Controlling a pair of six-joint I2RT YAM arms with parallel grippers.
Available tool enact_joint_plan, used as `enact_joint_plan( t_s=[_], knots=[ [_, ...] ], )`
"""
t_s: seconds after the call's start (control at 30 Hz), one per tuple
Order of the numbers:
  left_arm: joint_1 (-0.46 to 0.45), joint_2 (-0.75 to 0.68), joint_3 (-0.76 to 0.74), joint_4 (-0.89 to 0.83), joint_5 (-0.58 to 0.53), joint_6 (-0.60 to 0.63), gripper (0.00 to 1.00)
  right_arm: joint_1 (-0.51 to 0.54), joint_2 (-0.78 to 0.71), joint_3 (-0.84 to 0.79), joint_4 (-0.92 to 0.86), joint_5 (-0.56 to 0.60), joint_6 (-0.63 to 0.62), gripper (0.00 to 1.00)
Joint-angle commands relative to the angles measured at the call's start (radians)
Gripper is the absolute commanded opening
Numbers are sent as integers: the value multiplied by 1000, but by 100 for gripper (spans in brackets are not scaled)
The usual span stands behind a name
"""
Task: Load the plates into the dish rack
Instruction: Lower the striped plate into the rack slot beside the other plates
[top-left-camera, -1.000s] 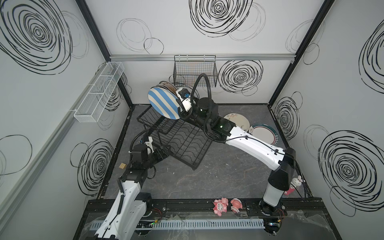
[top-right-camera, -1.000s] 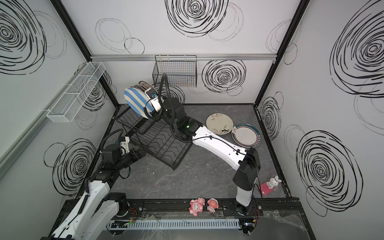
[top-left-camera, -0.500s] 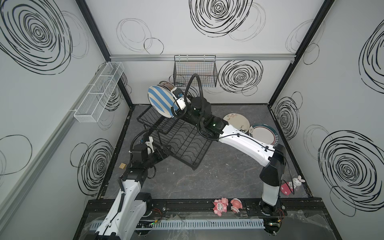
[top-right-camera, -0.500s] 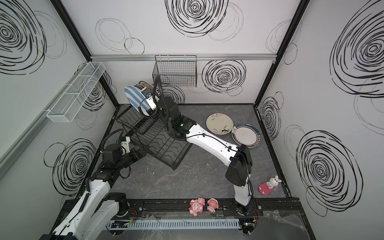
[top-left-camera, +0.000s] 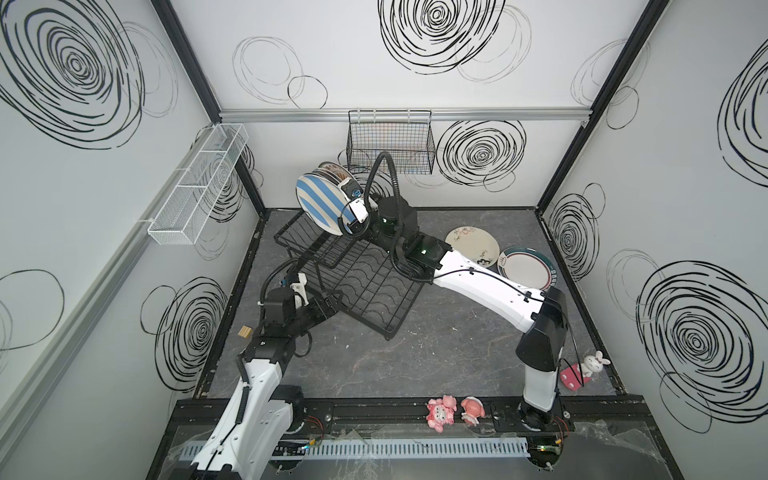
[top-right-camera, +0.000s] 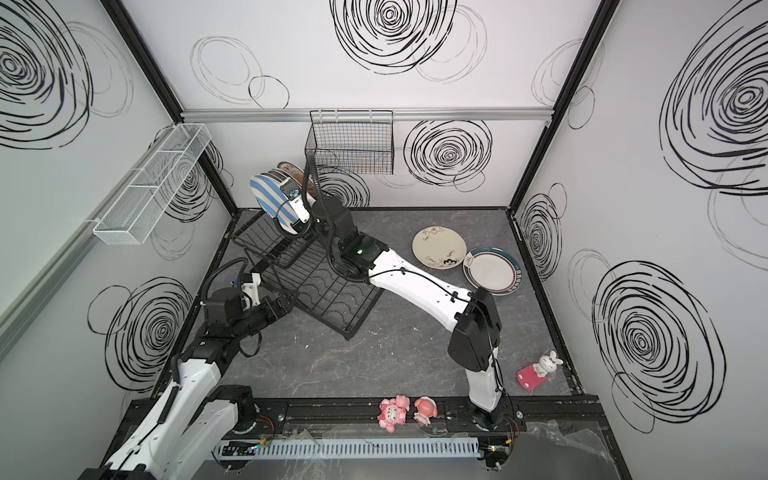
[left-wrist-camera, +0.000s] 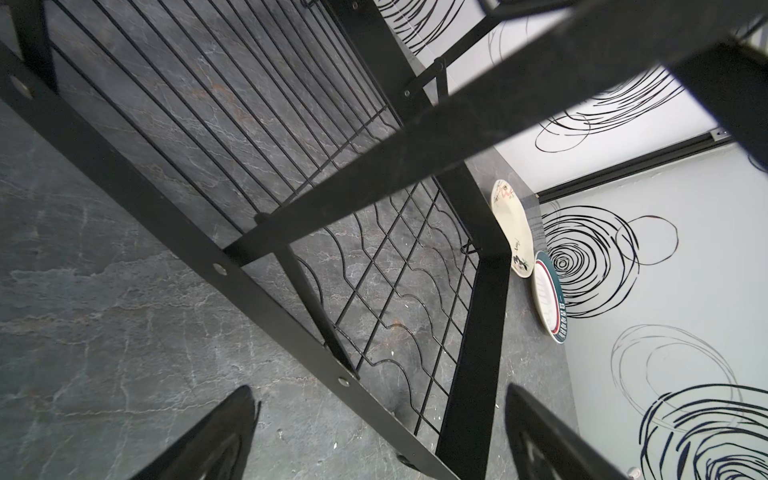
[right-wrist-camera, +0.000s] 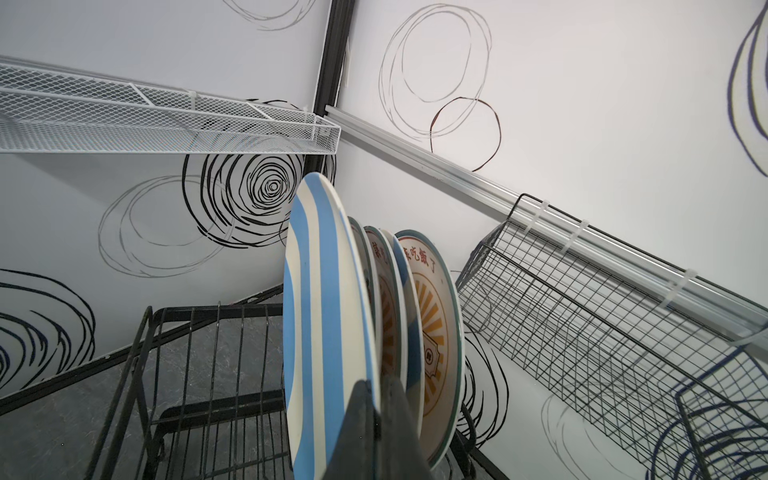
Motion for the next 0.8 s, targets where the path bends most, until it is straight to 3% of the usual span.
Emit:
enact_joint_plan(
  t_s=[0.0,0.77],
  knots=[
    [14,3,-5,43,8,16,96,7,18,34,66,10,14,0],
    [26,7,1,36,14,18,96,2,142,144,39,41,22,0]
  ],
)
